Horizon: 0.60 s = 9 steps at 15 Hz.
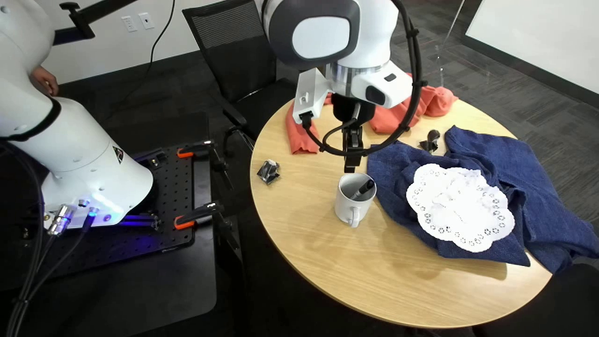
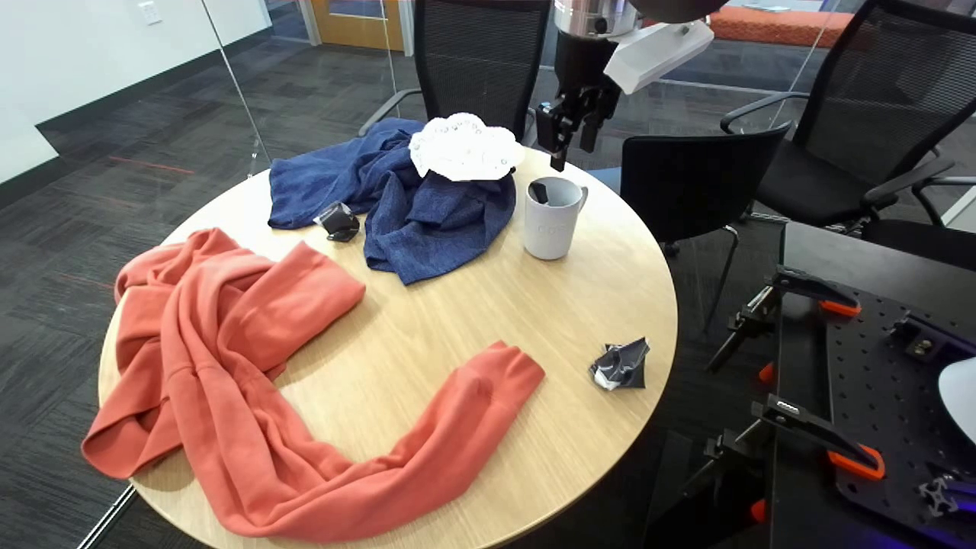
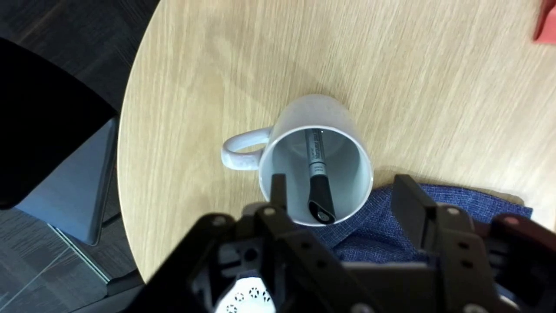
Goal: Take the marker in the cup and put it on the table
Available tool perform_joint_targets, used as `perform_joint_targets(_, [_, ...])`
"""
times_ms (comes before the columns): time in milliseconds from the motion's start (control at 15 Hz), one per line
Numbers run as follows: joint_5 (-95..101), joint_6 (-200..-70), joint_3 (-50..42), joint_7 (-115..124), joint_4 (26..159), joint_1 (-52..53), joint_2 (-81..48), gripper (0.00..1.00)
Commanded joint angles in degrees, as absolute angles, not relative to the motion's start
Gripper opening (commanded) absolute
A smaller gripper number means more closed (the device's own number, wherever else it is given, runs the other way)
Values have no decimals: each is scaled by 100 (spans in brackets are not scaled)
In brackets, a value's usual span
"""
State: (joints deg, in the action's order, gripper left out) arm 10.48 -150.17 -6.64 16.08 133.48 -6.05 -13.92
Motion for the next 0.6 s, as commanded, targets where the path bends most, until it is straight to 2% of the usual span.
perform_joint_targets(0, [1009, -15110, -831, 1597, 13103, -483, -1729, 63])
perform_joint_targets(200, [981, -15135, -885, 1594, 12966, -450, -1946, 60])
perform_joint_targets(333, [921, -15130, -885, 1567, 12875, -441, -2073, 52])
perform_joint_targets(467, [867, -15127, -879, 1553, 12786, -436, -2188, 50])
perform_joint_targets(533, [835, -15135, -872, 1539, 12748, -442, -2242, 52])
